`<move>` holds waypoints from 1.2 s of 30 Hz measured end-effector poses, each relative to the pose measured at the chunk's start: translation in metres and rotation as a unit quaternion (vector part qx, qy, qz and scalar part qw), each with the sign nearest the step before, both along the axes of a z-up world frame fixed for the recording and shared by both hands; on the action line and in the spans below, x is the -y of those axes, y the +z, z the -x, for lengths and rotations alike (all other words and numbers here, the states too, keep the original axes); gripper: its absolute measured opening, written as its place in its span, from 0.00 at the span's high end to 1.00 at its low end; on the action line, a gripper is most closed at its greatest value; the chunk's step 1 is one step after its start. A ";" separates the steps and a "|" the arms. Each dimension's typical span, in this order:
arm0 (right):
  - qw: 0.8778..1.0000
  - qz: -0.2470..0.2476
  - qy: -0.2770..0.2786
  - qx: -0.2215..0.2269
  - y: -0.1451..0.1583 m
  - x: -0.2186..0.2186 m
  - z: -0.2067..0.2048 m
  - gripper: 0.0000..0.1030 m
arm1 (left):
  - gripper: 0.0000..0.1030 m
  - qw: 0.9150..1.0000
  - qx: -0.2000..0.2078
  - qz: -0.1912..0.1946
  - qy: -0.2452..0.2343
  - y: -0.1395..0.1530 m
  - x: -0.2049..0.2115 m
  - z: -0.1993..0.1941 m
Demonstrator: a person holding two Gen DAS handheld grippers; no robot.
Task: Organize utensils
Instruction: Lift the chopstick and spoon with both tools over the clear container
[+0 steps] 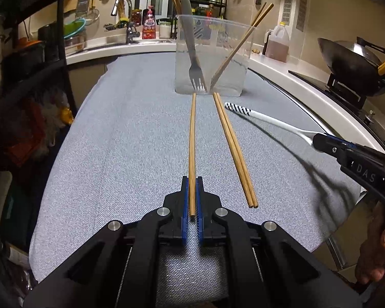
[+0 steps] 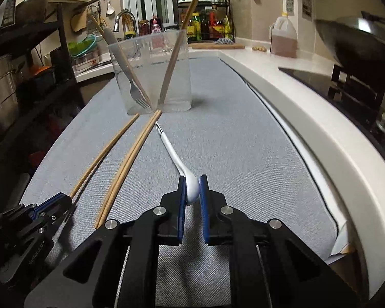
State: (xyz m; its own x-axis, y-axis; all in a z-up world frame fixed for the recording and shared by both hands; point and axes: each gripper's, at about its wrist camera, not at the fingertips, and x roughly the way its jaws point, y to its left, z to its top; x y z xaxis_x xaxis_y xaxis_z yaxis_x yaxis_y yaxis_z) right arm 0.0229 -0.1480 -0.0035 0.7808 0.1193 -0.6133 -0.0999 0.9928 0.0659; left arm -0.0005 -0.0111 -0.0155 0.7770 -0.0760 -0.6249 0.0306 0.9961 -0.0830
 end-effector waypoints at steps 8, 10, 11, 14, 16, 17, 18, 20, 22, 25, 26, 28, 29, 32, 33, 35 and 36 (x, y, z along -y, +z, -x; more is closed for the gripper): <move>1.000 0.009 -0.002 0.030 0.025 0.004 0.009 0.89 | 0.95 0.999 0.044 -0.009 0.000 0.021 -0.001 0.013; 0.999 0.010 -0.003 0.040 0.033 0.005 0.012 0.89 | 0.95 0.998 0.056 -0.009 0.000 0.026 -0.002 0.017; 0.999 0.012 -0.003 0.046 0.038 0.005 0.012 0.89 | 0.95 0.998 0.060 -0.009 0.000 0.029 -0.001 0.018; 0.998 0.016 -0.002 0.063 0.051 0.006 0.014 0.89 | 0.95 0.997 0.076 -0.006 -0.001 0.038 0.000 0.021; 0.997 0.017 -0.001 0.075 0.059 0.007 0.015 0.89 | 0.95 0.996 0.085 -0.003 -0.002 0.045 -0.001 0.022; 0.997 0.017 -0.002 0.079 0.063 0.007 0.015 0.89 | 0.95 0.996 0.090 -0.005 -0.003 0.048 0.000 0.023; 0.996 0.017 -0.002 0.083 0.067 0.008 0.015 0.89 | 0.95 0.995 0.096 -0.007 -0.004 0.053 0.000 0.023; 0.996 0.017 -0.002 0.092 0.076 0.009 0.015 0.89 | 0.95 0.994 0.105 -0.007 -0.005 0.061 -0.001 0.023; 0.995 0.017 0.000 0.099 0.084 0.008 0.013 0.89 | 0.95 0.993 0.116 -0.008 -0.007 0.073 -0.002 0.021; 0.994 0.016 0.007 0.109 0.097 0.008 0.008 0.89 | 0.95 0.991 0.136 -0.011 -0.007 0.095 -0.006 0.017; 0.994 0.016 0.009 0.112 0.101 0.008 0.007 0.89 | 0.95 0.990 0.144 -0.010 -0.008 0.104 -0.007 0.015; 0.993 0.017 0.015 0.117 0.109 0.006 0.003 0.89 | 0.95 0.987 0.157 -0.013 -0.010 0.120 -0.009 0.011; 0.993 0.017 0.018 0.119 0.113 0.005 0.000 0.89 | 0.95 0.987 0.162 -0.013 -0.012 0.126 -0.009 0.009; 0.992 0.016 0.028 0.121 0.125 0.000 -0.009 0.89 | 0.95 0.984 0.178 -0.020 -0.017 0.155 -0.011 -0.006; 0.992 0.017 0.032 0.122 0.129 -0.001 -0.012 0.89 | 0.95 0.983 0.181 -0.022 -0.019 0.161 -0.011 -0.010; 0.991 0.018 0.044 0.121 0.137 -0.003 -0.018 0.89 | 0.95 0.983 0.182 -0.025 -0.021 0.175 -0.011 -0.018; 0.991 0.019 0.049 0.120 0.140 -0.005 -0.021 0.89 | 0.95 0.983 0.181 -0.025 -0.023 0.184 -0.011 -0.023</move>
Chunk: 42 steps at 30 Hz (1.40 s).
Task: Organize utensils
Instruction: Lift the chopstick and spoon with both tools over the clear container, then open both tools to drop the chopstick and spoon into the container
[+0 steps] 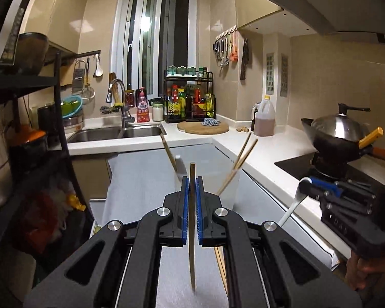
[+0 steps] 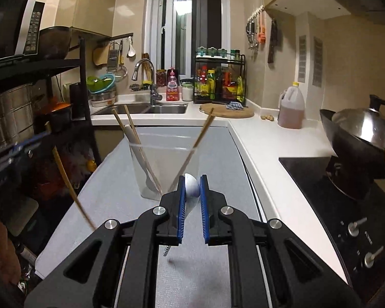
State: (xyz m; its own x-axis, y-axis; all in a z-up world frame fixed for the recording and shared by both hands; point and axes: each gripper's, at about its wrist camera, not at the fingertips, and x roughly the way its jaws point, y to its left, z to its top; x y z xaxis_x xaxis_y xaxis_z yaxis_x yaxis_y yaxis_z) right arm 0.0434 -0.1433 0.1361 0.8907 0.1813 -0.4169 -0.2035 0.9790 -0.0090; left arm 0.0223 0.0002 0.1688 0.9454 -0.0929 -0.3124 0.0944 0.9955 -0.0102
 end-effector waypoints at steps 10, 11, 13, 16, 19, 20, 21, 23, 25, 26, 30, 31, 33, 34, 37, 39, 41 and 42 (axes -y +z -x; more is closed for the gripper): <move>1.000 0.004 0.019 -0.006 0.031 -0.004 -0.025 0.89 | 0.95 0.999 -0.037 0.015 -0.006 0.023 -0.002 -0.028; 1.000 0.003 0.019 -0.006 0.034 -0.004 -0.027 0.89 | 0.95 0.999 -0.041 0.021 -0.007 0.025 -0.003 -0.032; 1.000 -0.001 0.022 -0.004 0.044 -0.004 -0.035 0.89 | 0.95 0.999 -0.042 0.023 -0.008 0.028 -0.004 -0.038; 1.000 -0.003 0.021 0.002 0.060 -0.005 -0.048 0.89 | 0.95 0.999 -0.040 0.023 -0.011 0.041 -0.001 -0.051; 0.999 -0.007 0.024 0.019 0.084 -0.006 -0.064 0.89 | 0.95 0.999 -0.035 0.024 -0.017 0.065 0.000 -0.067; 0.999 -0.009 0.027 0.025 0.092 -0.007 -0.068 0.89 | 0.95 0.999 -0.032 0.024 -0.018 0.072 0.001 -0.071; 0.999 -0.013 0.029 0.032 0.101 -0.008 -0.074 0.89 | 0.95 0.999 -0.026 0.023 -0.021 0.084 0.001 -0.078; 0.998 -0.016 0.031 0.045 0.116 -0.009 -0.085 0.89 | 0.95 0.999 -0.018 0.027 -0.022 0.100 0.002 -0.087; 0.998 -0.017 0.029 0.061 0.128 -0.011 -0.095 0.89 | 0.95 0.999 -0.005 0.034 -0.024 0.120 0.001 -0.099; 0.997 -0.018 0.028 0.067 0.133 -0.011 -0.101 0.89 | 0.95 0.999 0.004 0.038 -0.024 0.128 0.001 -0.103; 0.997 -0.015 0.025 0.070 0.132 -0.016 -0.126 0.89 | 0.95 0.999 0.022 0.037 -0.021 0.141 0.007 -0.125; 0.997 -0.015 0.025 0.064 0.128 -0.017 -0.132 0.89 | 0.95 0.999 0.022 0.034 -0.020 0.139 0.008 -0.130; 0.998 -0.009 0.026 0.055 0.114 -0.021 -0.144 0.89 | 0.95 0.999 0.013 0.031 -0.018 0.128 0.011 -0.145; 0.999 -0.006 0.027 0.047 0.106 -0.023 -0.149 0.89 | 0.95 0.999 0.005 0.030 -0.019 0.120 0.012 -0.153; 0.999 -0.003 0.031 0.032 0.081 -0.025 -0.161 0.89 | 0.95 0.999 -0.024 0.022 -0.022 0.092 0.015 -0.174; 0.999 0.001 0.033 0.024 0.069 -0.027 -0.167 0.89 | 0.95 0.999 -0.038 0.012 -0.021 0.078 0.015 -0.184; 0.999 0.008 0.039 0.014 0.057 -0.030 -0.172 0.89 | 0.95 0.998 -0.053 0.008 -0.022 0.064 0.015 -0.191; 0.999 0.010 0.042 0.008 0.052 -0.031 -0.175 0.89 | 0.95 0.998 -0.061 0.004 -0.022 0.055 0.015 -0.196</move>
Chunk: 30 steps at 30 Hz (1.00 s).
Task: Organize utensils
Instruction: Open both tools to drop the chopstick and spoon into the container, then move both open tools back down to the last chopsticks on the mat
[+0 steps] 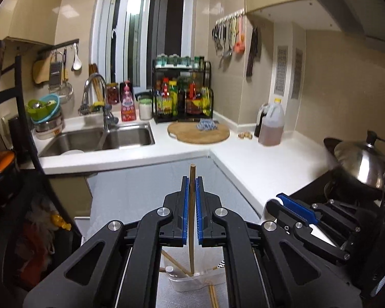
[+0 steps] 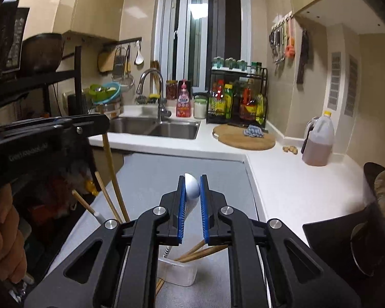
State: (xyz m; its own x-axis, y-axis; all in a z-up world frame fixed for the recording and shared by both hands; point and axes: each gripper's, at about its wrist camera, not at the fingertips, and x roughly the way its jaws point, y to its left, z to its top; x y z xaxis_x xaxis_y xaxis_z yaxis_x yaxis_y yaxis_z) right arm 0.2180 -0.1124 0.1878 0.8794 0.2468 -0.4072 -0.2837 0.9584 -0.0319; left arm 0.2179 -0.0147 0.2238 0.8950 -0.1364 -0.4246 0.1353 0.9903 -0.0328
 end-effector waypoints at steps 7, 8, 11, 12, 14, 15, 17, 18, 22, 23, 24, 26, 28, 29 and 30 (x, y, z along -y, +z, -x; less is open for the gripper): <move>1.000 0.007 0.007 -0.025 -0.021 -0.003 -0.003 0.87 | 0.95 0.999 -0.037 0.000 -0.004 -0.027 -0.002 -0.003; 1.000 0.007 0.005 -0.023 -0.022 -0.002 -0.001 0.83 | 0.94 0.999 -0.038 0.000 -0.002 -0.028 -0.002 -0.001; 1.000 0.005 0.000 -0.015 -0.018 0.000 0.007 0.66 | 0.92 1.000 -0.031 -0.001 0.003 -0.024 -0.003 0.008; 1.000 0.008 -0.002 -0.009 -0.016 0.000 0.012 0.66 | 0.92 1.000 -0.028 -0.001 0.002 -0.021 -0.003 0.010; 1.000 0.009 -0.006 -0.001 -0.012 0.003 0.018 0.66 | 0.92 1.000 -0.020 -0.002 0.003 -0.013 -0.001 0.020; 1.000 0.005 -0.007 0.004 -0.009 0.005 0.023 0.66 | 0.92 1.000 -0.016 -0.003 0.004 -0.010 0.000 0.024; 1.000 -0.002 -0.009 0.015 -0.002 0.008 0.035 0.66 | 0.92 1.000 -0.007 -0.006 0.005 -0.004 0.002 0.034; 1.000 -0.004 -0.011 0.021 0.002 0.010 0.043 0.66 | 0.92 1.000 -0.002 -0.006 0.005 -0.001 0.002 0.040; 0.999 -0.015 -0.011 0.044 0.012 0.015 0.075 0.66 | 0.92 1.000 0.013 0.002 0.010 0.006 0.001 0.069; 0.999 -0.018 -0.011 0.047 0.013 0.016 0.081 0.66 | 0.92 1.000 0.015 0.005 0.011 0.006 -0.001 0.075; 0.999 -0.022 -0.012 0.048 0.014 0.018 0.089 0.66 | 0.92 1.000 0.018 0.010 0.012 0.006 -0.004 0.087; 0.998 -0.028 -0.013 0.049 0.012 0.020 0.105 0.66 | 0.92 0.999 0.021 0.017 0.018 0.002 -0.010 0.103; 0.998 -0.035 -0.015 0.047 0.005 0.022 0.122 0.66 | 0.92 0.999 0.022 0.026 0.022 -0.005 -0.015 0.118; 0.998 -0.036 -0.018 0.045 0.001 0.022 0.129 0.66 | 0.92 0.999 0.022 0.028 0.026 -0.009 -0.018 0.124; 0.998 -0.038 -0.020 0.043 -0.003 0.023 0.133 0.68 | 0.92 0.999 0.024 0.030 0.031 -0.016 -0.022 0.134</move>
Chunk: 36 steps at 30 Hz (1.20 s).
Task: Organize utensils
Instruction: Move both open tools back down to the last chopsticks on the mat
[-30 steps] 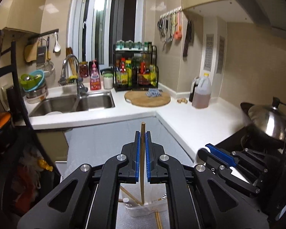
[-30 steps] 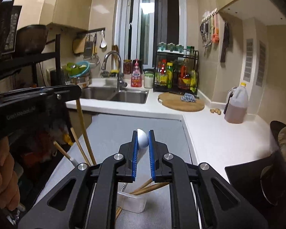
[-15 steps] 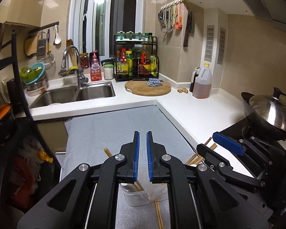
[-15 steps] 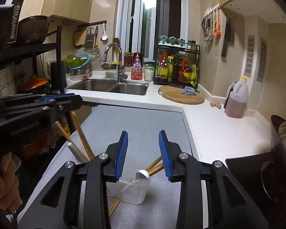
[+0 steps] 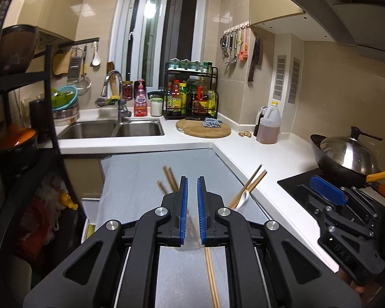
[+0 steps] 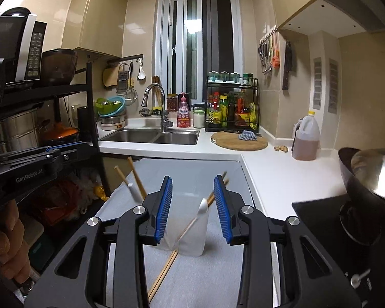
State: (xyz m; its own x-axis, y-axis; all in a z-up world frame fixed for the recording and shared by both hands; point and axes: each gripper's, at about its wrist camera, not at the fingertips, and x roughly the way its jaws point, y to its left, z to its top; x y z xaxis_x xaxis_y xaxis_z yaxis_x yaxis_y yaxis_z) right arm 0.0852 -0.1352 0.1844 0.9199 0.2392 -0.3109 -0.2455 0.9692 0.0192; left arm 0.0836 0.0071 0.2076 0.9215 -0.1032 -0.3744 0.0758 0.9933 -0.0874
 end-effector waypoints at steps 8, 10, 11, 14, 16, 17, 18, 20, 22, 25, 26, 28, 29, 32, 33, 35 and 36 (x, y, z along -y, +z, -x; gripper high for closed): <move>0.999 -0.016 -0.008 -0.046 -0.067 -0.005 0.036 0.96 | 0.92 0.999 -0.013 0.005 0.029 -0.062 -0.021 0.046; 0.998 -0.020 -0.008 -0.059 -0.086 -0.009 0.043 0.96 | 0.92 0.999 -0.015 0.001 0.034 -0.076 -0.023 0.056; 0.997 -0.020 -0.007 -0.069 -0.098 -0.013 0.047 0.96 | 0.92 0.999 -0.016 0.000 0.036 -0.083 -0.024 0.061; 0.994 -0.014 -0.001 -0.109 -0.136 -0.030 0.053 0.96 | 0.92 0.999 -0.019 -0.010 0.049 -0.108 -0.027 0.077; 0.990 -0.002 0.014 -0.143 -0.162 -0.046 0.053 0.95 | 0.92 0.998 -0.029 -0.012 0.060 -0.124 -0.030 0.085; 0.988 0.004 0.018 -0.154 -0.171 -0.051 0.052 0.95 | 0.92 0.997 -0.035 -0.014 0.065 -0.129 -0.032 0.087; 0.986 0.008 0.022 -0.164 -0.179 -0.057 0.051 0.95 | 0.92 0.997 -0.039 -0.013 0.070 -0.132 -0.035 0.088; 0.982 0.007 0.022 -0.186 -0.193 -0.064 0.046 0.95 | 0.92 0.996 -0.035 -0.007 0.076 -0.130 -0.043 0.088; 0.979 0.009 0.015 -0.202 -0.203 -0.068 0.040 0.94 | 0.92 0.996 -0.026 -0.008 0.085 -0.128 -0.048 0.091; 0.976 0.010 0.007 -0.219 -0.212 -0.070 0.032 0.94 | 0.92 0.995 -0.028 0.007 0.093 -0.130 -0.058 0.090; 0.975 0.009 0.006 -0.221 -0.213 -0.069 0.031 0.94 | 0.92 0.995 -0.030 0.011 0.092 -0.130 -0.059 0.090; 0.976 0.018 0.004 -0.217 -0.213 -0.072 0.030 0.90 | 0.92 0.995 -0.033 0.016 0.090 -0.132 -0.061 0.089; 0.976 0.018 0.005 -0.218 -0.214 -0.073 0.031 0.90 | 0.92 0.995 -0.033 0.016 0.090 -0.132 -0.061 0.088; 0.974 0.015 0.011 -0.226 -0.214 -0.076 0.031 0.90 | 0.92 0.996 -0.032 0.017 0.086 -0.132 -0.059 0.089; 0.973 0.019 0.013 -0.230 -0.214 -0.078 0.030 0.90 | 0.92 0.996 -0.031 0.018 0.084 -0.132 -0.059 0.090; 0.970 0.013 0.019 -0.243 -0.217 -0.081 0.032 0.88 | 0.92 0.996 -0.029 0.018 0.085 -0.132 -0.058 0.091; 0.971 0.018 0.018 -0.240 -0.217 -0.082 0.033 0.88 | 0.92 0.996 -0.029 0.019 0.085 -0.132 -0.059 0.091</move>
State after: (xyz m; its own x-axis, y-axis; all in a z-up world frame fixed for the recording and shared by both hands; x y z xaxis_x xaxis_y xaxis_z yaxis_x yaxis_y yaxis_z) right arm 0.0526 -0.0532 -0.0326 0.6588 0.2494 -0.7098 -0.2496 0.9625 0.1065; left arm -0.0076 0.0656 0.0760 0.9040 0.0369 -0.4259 -0.0988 0.9873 -0.1241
